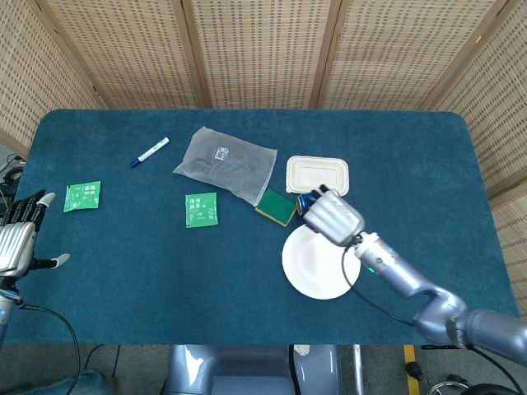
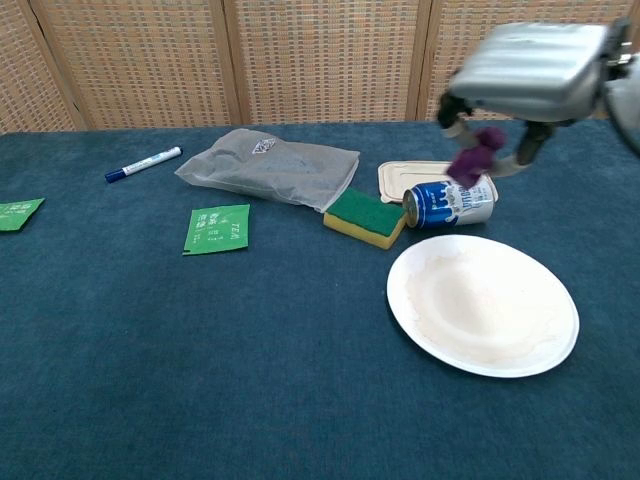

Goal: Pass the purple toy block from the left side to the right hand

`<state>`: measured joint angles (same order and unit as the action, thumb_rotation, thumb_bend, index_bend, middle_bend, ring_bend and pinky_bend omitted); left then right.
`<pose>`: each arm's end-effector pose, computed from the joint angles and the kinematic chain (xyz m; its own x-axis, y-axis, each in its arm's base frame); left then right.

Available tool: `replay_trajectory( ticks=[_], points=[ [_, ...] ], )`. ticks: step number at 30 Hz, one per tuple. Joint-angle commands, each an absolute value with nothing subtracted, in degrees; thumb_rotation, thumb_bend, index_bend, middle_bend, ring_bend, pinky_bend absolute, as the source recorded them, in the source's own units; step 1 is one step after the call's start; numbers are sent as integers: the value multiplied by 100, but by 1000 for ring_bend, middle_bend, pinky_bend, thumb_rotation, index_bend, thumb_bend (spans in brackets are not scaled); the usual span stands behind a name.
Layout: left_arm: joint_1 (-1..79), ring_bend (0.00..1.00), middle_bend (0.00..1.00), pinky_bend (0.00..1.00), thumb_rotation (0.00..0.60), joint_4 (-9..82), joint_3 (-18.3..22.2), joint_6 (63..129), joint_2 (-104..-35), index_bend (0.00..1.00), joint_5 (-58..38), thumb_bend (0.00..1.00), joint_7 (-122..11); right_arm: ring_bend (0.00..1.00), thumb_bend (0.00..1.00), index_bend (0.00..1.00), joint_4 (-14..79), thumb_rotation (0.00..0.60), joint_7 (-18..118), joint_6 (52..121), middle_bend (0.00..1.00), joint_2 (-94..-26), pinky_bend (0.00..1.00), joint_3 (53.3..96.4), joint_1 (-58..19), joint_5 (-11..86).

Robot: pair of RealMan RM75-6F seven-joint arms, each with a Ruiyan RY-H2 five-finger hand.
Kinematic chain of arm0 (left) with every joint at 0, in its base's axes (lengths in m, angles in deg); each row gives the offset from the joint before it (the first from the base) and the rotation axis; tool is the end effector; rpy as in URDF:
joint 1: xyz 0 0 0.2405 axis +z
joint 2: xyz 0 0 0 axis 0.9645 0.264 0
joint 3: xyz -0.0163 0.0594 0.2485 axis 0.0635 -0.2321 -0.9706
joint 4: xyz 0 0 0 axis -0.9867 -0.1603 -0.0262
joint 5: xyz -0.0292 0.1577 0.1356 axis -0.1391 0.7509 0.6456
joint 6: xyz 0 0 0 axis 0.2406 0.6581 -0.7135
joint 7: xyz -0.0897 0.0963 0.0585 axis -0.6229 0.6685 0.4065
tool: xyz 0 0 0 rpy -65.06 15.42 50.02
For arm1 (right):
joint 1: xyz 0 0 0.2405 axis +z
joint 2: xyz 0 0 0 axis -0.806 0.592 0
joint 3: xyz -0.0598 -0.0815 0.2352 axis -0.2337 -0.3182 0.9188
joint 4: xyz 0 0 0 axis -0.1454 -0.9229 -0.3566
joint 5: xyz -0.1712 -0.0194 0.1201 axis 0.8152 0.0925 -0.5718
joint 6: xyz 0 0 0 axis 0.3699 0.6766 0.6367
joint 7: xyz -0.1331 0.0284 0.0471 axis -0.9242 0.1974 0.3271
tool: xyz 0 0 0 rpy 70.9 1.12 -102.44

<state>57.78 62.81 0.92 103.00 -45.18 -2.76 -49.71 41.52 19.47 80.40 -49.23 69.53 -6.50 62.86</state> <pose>-0.2924 0.2545 0.1691 0.3995 0.1033 0.9109 0.9110 0.0664 -0.4070 -0.1391 -0.3647 0.0683 0.8170 0.2595 0.5149 -0.2895 -0.5876 0.7556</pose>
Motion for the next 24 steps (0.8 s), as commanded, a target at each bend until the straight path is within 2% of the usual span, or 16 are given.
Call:
replay_trajectory(
  ticks=[1, 13, 24],
  points=[
    [5784, 0, 0, 0, 600, 6303, 95, 10320, -4522, 0, -265, 46, -4949, 405, 328, 749, 3893, 600, 2305, 8282, 482, -4668, 449, 6647, -1095, 6157],
    [5756, 0, 0, 0, 600, 6398, 68, 10299, -4565, 0, -218, 46, -4756, 399, 330, 748, 2257, 600, 3306, 8224, 482, -5432, 450, 6233, -1652, 6194],
    [5753, 0, 0, 0, 600, 6388, 63, 10256, -4579, 0, -274, 46, -4708, 390, 329, 748, 2189, 600, 3248, 7841, 480, -5792, 450, 6310, -1663, 6004]
  ],
)
